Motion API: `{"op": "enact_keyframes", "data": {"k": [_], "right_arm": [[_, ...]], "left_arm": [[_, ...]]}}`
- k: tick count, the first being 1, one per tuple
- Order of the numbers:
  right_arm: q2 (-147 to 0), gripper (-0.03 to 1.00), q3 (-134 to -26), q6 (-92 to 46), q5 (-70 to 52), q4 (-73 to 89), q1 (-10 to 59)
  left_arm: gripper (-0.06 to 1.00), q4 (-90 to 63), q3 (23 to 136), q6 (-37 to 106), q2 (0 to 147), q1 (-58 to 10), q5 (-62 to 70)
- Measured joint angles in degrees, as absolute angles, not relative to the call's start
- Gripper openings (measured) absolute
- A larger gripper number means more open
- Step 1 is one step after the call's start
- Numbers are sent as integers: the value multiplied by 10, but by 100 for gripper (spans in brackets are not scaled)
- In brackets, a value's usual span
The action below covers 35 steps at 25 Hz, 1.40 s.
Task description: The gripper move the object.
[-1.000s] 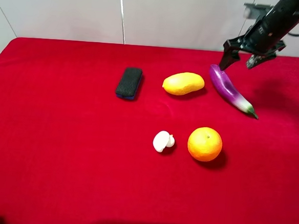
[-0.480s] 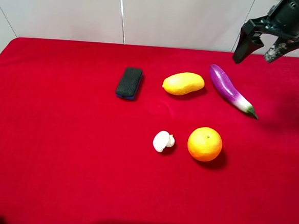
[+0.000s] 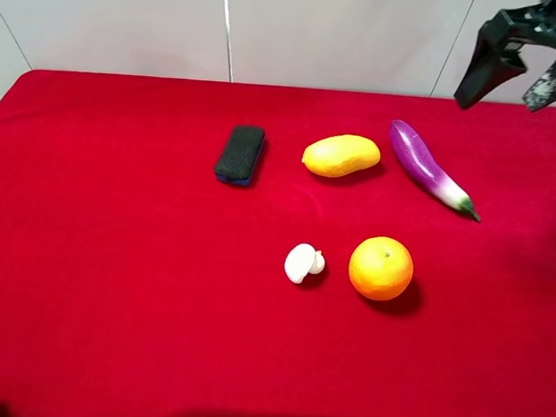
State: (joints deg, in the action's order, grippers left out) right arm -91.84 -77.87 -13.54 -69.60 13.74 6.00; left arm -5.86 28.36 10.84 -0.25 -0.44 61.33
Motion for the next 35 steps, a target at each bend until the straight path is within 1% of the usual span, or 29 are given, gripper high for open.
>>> {"op": "enact_keyframes", "data": {"k": [20,31,35], "right_arm": [[-552,69,-608,-115,-698,125,60],[-285,69,-460,-110,-664,98,60],[-195,69,-413,-108,-649,93,46]], "left_arm": [[98,-59,284,108,-2,-4,613],[98,-59,284,108,-2,-4,613],[98,-59,284,108,-2,-4,613]]}}
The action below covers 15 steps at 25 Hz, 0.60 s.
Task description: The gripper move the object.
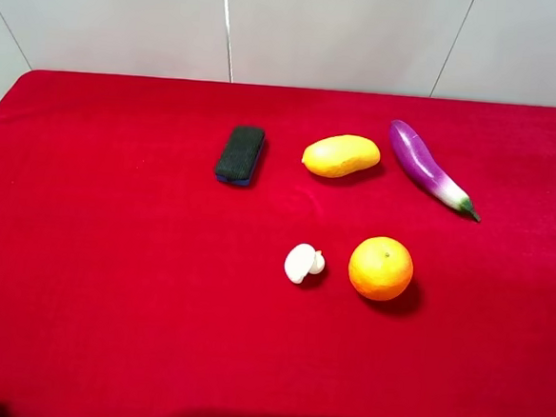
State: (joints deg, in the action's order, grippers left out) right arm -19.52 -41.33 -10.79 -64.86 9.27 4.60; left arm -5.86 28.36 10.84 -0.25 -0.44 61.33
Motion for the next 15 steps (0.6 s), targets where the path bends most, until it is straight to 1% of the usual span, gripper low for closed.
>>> {"op": "enact_keyframes", "data": {"k": [8,15], "right_arm": [[-61,69,-345,-101,-609,90,33],[2,69,-290,-88,-585,75,33]], "left_arm": [[98,-59,284,108,-2,-4,613],[98,-59,284,108,-2,-4,613]]}}
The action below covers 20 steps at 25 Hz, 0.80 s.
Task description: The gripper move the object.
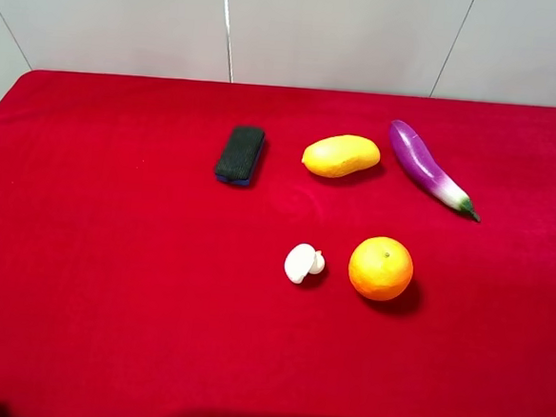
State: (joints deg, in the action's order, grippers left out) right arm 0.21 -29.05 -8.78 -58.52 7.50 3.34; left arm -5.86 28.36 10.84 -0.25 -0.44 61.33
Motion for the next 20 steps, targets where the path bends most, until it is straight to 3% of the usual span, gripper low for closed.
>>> {"op": "enact_keyframes", "data": {"k": [9,20], "right_arm": [[3,69,-288,39,-585,-30,33],[4,69,-288,49,-584,-36,33]], "left_arm": [[98,-59,284,108,-2,-4,613],[98,-59,284,108,-2,-4,613]]}}
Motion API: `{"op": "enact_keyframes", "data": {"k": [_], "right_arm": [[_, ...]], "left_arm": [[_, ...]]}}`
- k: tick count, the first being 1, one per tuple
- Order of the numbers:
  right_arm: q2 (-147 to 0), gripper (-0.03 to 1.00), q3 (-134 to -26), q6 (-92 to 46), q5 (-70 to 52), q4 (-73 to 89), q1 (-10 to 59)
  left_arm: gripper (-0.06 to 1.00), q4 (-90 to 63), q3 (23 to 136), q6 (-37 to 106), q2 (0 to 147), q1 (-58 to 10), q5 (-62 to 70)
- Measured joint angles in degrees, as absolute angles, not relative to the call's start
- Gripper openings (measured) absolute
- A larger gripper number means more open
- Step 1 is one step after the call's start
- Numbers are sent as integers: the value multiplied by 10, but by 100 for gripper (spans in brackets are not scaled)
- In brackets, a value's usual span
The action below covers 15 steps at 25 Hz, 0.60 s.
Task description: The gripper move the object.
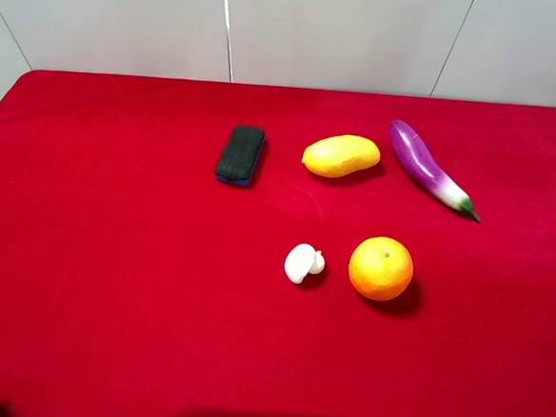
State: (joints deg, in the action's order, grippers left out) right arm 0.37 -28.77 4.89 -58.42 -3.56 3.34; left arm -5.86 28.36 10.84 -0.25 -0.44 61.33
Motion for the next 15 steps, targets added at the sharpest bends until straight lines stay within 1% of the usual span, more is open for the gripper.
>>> {"op": "enact_keyframes", "data": {"k": [15], "right_arm": [[4,69,-288,49,-584,-36,33]], "left_arm": [[98,-59,284,108,-2,-4,613]]}}
